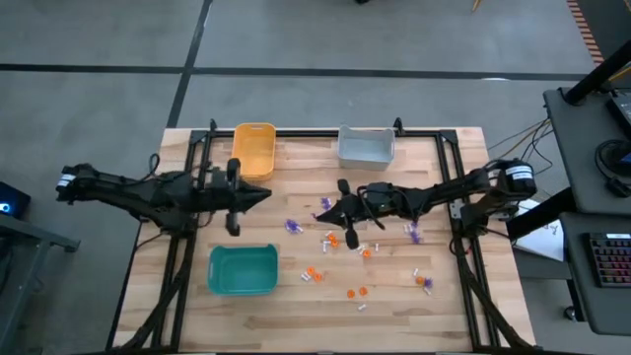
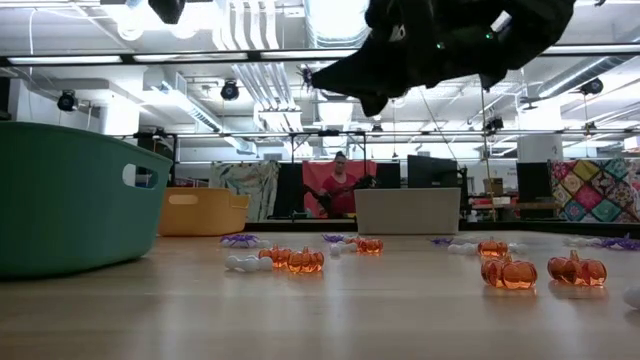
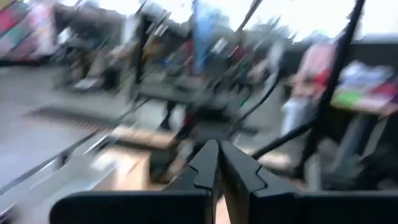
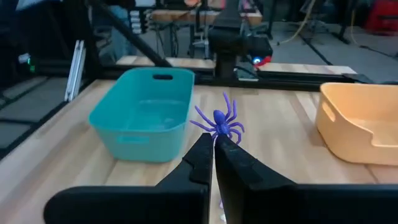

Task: Sort Halloween decoration
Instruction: Put the blue spider toy into the green bin

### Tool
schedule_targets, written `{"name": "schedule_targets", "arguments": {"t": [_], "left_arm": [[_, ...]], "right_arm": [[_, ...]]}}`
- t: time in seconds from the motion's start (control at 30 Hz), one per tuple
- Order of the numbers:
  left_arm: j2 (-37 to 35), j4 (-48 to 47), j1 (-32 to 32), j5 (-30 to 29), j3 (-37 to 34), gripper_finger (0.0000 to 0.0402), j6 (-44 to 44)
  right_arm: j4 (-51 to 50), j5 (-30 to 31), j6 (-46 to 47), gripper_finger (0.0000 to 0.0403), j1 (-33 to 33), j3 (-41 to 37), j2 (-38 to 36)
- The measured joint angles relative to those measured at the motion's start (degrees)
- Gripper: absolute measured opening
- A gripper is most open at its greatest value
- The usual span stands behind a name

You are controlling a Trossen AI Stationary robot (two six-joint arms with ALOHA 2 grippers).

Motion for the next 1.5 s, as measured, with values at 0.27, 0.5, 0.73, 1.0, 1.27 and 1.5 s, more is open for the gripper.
{"name": "schedule_targets", "arguments": {"t": [0.27,0.5,0.73,1.0,1.27,1.5], "left_arm": [[-3.6,4.4,-3.5,3.0,-2.2,0.0,0.3],[-7.3,-0.5,-4.2,3.0,-2.3,0.0,-0.1],[-13.4,-7.9,-4.3,3.1,-2.3,0.0,-0.7],[-18.4,-11.8,-4.3,7.5,-2.3,0.0,-1.4],[-21.7,-15.7,-4.3,8.7,-2.3,0.0,-1.3],[-24.2,-17.7,-4.3,9.1,-2.3,0.0,-1.6]], "right_arm": [[-0.1,-0.6,-1.6,0.0009,1.1,7.9,6.8],[-0.1,-1.0,-1.0,0.0009,3.2,17.5,15.2],[-0.4,-1.0,1.0,0.0009,5.3,28.5,23.9],[-1.9,-0.9,3.9,0.0009,6.4,40.6,33.3],[-5.1,-1.0,5.6,0.0009,7.0,50.2,40.1],[-11.2,-0.9,5.5,0.0009,7.1,54.1,41.9]]}}
